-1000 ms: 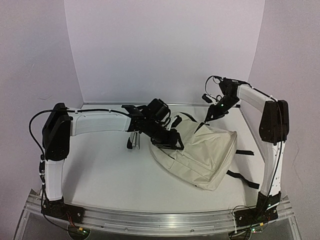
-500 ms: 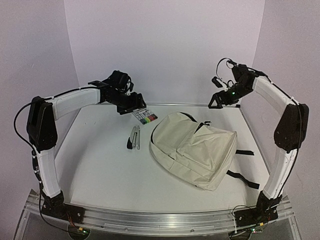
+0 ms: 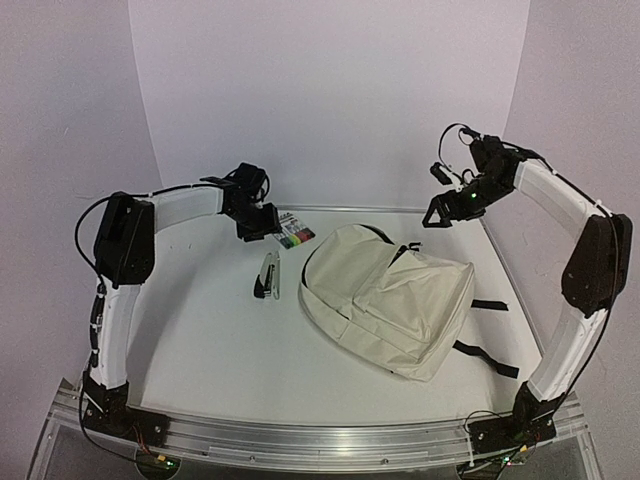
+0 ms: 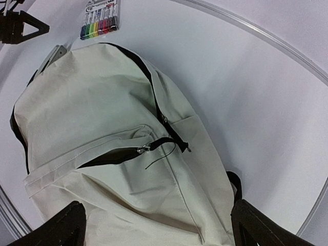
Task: Pack the student bag
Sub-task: Move the stationery to the center of the board.
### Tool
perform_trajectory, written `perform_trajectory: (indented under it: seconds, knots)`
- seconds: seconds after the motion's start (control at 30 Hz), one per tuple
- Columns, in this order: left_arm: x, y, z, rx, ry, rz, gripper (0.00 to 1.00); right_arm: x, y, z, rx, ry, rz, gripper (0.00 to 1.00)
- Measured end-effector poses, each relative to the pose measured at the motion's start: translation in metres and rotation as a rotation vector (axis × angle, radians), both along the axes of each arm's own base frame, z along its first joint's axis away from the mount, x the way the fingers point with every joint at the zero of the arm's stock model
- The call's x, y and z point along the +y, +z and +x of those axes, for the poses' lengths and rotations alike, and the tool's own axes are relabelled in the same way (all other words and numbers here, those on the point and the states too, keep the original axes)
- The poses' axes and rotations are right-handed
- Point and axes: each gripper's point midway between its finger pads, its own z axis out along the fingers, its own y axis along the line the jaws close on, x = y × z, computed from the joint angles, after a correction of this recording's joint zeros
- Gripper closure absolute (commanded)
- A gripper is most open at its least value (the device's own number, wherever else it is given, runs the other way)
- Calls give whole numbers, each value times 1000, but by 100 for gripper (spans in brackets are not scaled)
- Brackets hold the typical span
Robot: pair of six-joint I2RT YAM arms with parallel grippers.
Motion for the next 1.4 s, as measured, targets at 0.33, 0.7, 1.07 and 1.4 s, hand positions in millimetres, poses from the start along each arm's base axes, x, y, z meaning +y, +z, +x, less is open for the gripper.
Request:
perform_trajectory:
  seconds: [0.33,0.7,1.07,1.4]
  knots:
    - [-21,-29,29,-6,-25,-24,46,-5,-8,-7,23,-19,-20,2]
    - [-28,-61,55,-13,-7,-10,53,-9,-9,-10,23,-31,-35,2]
    - [-10,-68,66,-40,27,119,66,-13,-11,-12,23,-41,-55,2]
    - [26,-72,25,30,30,255,69,-14,-11,-12,21,-43,-62,2]
